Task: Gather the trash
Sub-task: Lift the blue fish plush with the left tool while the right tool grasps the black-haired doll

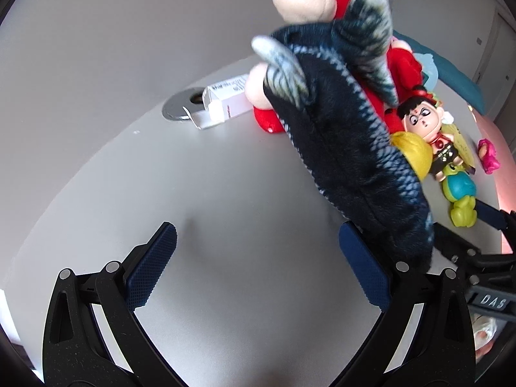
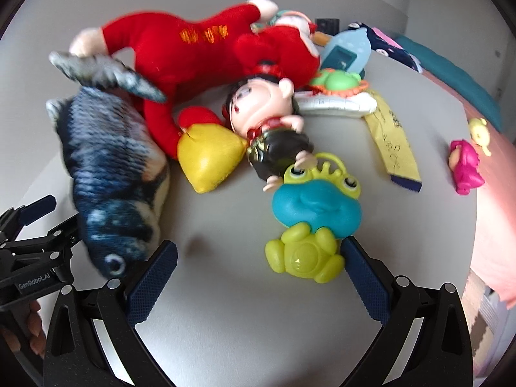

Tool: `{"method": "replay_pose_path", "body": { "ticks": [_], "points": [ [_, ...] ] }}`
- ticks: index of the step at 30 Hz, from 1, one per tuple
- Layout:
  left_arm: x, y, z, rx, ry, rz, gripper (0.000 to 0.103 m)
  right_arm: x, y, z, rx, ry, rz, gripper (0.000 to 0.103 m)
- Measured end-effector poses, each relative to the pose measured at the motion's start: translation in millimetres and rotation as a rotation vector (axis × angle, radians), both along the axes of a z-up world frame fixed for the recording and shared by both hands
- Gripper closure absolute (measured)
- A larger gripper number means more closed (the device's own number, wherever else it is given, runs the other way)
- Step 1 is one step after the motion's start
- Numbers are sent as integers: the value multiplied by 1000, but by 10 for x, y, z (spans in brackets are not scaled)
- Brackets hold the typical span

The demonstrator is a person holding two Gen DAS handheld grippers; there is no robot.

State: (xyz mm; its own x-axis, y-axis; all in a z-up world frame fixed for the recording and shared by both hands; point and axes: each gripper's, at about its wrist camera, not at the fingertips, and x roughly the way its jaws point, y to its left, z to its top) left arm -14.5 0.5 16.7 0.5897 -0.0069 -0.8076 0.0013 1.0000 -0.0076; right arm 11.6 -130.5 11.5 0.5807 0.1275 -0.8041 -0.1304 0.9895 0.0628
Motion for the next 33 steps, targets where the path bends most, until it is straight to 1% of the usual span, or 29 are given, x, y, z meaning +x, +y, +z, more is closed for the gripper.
{"method": "replay_pose_path", "body": {
  "ticks": [2,5,7,10,11,14,18,20,21,22,23,24,25,26,27,28,29,33],
  "points": [
    [-57,4,118,-3,-22,0,6,-47,-42,125,20,-14,35,2],
    [-79,58,336,-49,-38,-14,6,-83,-105,319,40,-27,81,2],
    [-88,25,471,-76,-51,-19,6,-101,-143,472,43,-52,106,2],
    [-40,-66,571,-103,-55,-29,6,-94,-189,591,55,-69,121,2],
    [4,-102,577,-107,-50,-31,6,-36,-209,611,60,-70,121,3],
    [220,-237,437,-112,-30,-33,6,61,-299,657,82,-66,127,5],
    [442,-283,312,-176,-6,-10,6,199,-335,611,109,-38,150,12],
    [504,-295,279,-187,-13,3,6,245,-319,583,123,-28,172,22],
    [528,-297,265,-195,-17,4,6,267,-305,571,123,-28,182,25],
    [544,-287,256,-206,-20,4,6,322,-292,549,121,-28,190,30],
    [563,-282,241,-216,-20,4,10,356,-282,531,120,-23,195,32],
    [587,-282,222,-225,-21,6,22,399,-271,507,120,-17,199,33],
    [606,-270,199,-233,-21,9,29,448,-263,482,125,-11,202,35],
    [627,-253,180,-248,-19,10,43,509,-251,456,128,-4,205,35],
    [659,-248,146,-270,-14,7,53,583,-238,426,126,4,205,35],
    [687,-239,110,-285,-2,9,54,633,-228,412,126,9,207,35],
    [693,-229,91,-292,-1,9,57,692,-208,399,121,14,212,35],
    [661,-193,95,-309,-25,-6,68,922,-135,317,108,47,213,35]
  ]
}}
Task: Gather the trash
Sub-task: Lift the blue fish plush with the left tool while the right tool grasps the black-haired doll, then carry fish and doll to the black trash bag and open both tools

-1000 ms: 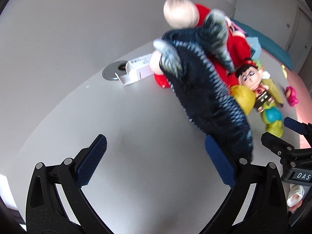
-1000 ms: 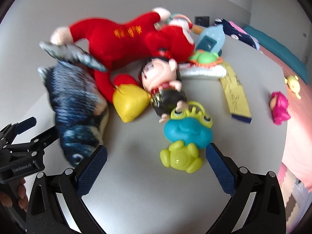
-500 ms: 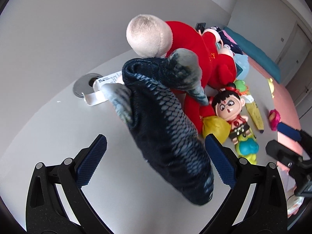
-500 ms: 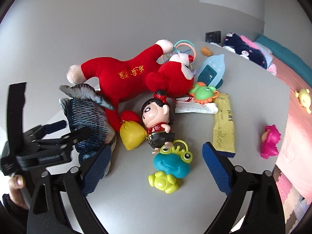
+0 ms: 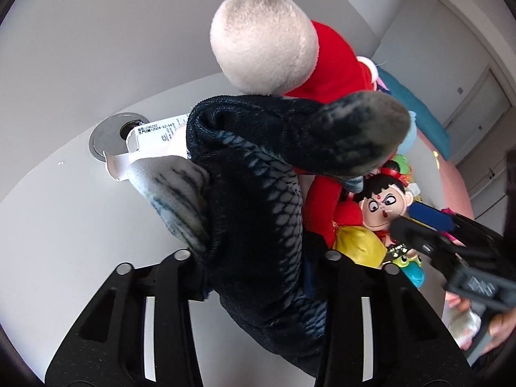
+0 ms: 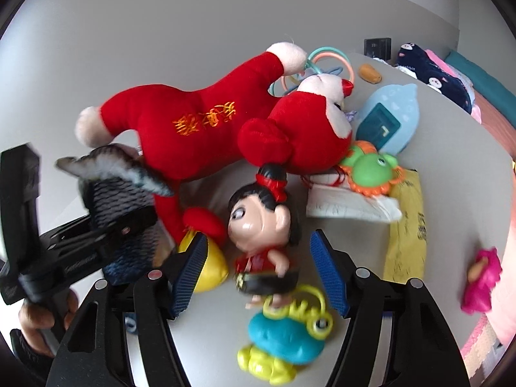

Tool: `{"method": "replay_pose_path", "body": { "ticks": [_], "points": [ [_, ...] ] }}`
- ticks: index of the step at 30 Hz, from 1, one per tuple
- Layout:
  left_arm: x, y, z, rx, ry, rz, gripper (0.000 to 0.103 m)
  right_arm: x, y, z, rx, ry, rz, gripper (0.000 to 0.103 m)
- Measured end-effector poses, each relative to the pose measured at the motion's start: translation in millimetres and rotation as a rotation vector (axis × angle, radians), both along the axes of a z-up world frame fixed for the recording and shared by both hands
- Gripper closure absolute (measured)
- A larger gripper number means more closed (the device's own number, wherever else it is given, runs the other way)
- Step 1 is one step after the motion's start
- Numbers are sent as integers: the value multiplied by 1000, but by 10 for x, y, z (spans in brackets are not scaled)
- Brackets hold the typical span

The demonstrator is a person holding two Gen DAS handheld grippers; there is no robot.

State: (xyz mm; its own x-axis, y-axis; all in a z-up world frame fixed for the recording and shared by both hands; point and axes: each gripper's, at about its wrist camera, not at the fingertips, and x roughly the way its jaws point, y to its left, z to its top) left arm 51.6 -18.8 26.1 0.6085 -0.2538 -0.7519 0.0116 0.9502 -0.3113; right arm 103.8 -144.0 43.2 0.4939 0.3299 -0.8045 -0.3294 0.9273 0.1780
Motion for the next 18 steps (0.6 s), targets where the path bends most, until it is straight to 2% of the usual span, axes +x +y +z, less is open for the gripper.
{"method": "replay_pose_path", "body": {
  "ticks": [4,6,7,10,14,18],
  "points": [
    [-87,27,63,-11,-20,-8,72,183,52,-104,16,55,-9,36],
    [-247,203,148,-12,-27,-7,73,236,85,-156,6,69,-11,42],
    [-290,221,172,-11,-30,-6,73,247,89,-172,6,75,-9,48],
    [-418,276,260,-1,-47,7,74,245,46,-168,47,93,-17,49],
    [-560,358,456,9,-84,27,74,190,-66,-29,96,74,-17,49],
    [-751,383,674,16,-132,41,74,130,-186,235,135,26,-19,49]
  ]
}}
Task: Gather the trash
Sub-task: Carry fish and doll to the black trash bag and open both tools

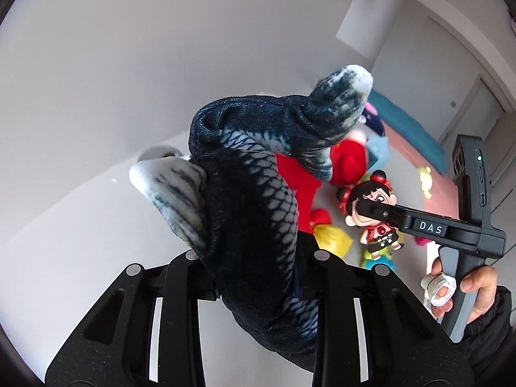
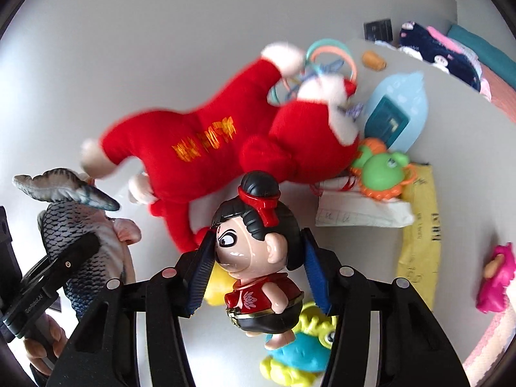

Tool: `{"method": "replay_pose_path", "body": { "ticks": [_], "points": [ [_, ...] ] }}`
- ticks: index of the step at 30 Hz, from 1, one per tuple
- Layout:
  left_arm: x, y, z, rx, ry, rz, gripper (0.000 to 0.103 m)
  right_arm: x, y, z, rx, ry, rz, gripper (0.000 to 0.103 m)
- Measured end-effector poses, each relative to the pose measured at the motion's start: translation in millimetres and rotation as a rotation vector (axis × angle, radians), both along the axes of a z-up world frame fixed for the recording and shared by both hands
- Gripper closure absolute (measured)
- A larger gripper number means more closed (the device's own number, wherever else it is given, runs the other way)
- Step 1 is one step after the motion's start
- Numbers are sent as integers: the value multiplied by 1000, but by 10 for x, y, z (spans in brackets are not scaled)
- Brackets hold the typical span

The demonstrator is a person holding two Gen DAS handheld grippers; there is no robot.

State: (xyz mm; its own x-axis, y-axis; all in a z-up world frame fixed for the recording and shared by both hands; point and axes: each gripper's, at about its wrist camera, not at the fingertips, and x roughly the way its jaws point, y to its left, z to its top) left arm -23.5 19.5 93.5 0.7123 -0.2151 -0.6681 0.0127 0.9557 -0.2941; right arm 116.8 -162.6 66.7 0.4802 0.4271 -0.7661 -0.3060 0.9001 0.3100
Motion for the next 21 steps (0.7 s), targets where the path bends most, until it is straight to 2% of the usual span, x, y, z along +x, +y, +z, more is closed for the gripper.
{"method": "replay_pose_path", "body": {
  "ticks": [6,11,21],
  "points": [
    [-319,27,362,16,-64,-13,74,-157,-190,379,46,-75,-12,49],
    [-326,-245,428,21,-83,-62,74,-380,-468,602,54,-121,-48,49],
    [-176,-1047,482,33,-78,-229,74,-544,-1472,789,48,-168,-187,49]
  ]
}}
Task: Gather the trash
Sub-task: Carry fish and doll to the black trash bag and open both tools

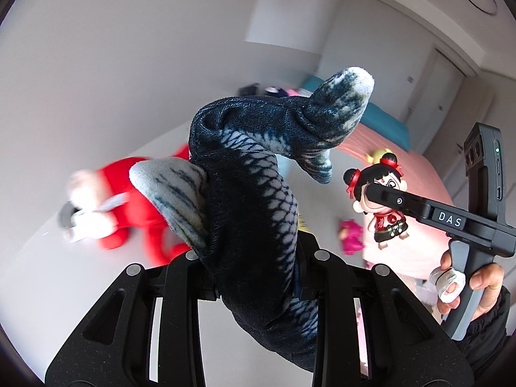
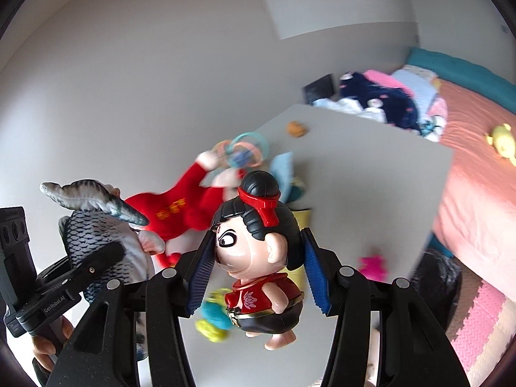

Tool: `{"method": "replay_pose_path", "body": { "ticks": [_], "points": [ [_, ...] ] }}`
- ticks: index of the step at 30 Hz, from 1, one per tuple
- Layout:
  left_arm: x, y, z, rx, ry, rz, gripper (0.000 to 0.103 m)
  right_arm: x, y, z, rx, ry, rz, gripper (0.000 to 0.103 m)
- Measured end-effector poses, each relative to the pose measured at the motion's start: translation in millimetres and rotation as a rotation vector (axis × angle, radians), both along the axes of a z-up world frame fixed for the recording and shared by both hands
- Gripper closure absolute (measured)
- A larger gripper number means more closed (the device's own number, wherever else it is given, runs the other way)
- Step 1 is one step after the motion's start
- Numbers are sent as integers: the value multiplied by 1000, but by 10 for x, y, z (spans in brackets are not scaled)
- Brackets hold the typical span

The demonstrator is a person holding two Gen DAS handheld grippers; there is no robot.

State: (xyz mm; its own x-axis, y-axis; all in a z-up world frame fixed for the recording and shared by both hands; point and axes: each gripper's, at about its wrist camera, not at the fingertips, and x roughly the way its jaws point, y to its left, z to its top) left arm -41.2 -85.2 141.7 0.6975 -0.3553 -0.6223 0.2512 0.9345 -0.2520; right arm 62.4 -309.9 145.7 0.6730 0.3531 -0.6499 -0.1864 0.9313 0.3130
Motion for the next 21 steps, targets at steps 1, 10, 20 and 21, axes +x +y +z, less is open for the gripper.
{"method": "replay_pose_path", "body": {
  "ticks": [1,10,20,21],
  "points": [
    [14,-97,9,1,1,-23,74,-20,-140,6,-4,-2,-24,49],
    [487,-1122,-117,35,37,-246,74,-153,-1249,-146,-4,13,-223,49],
    [1308,-2847,-411,128,113,-438,73,-268,-2453,-625,32,102,-445,49],
    [1362,-2975,-462,138,125,-452,73,-260,-2538,-676,34,112,-460,49]
  ]
}}
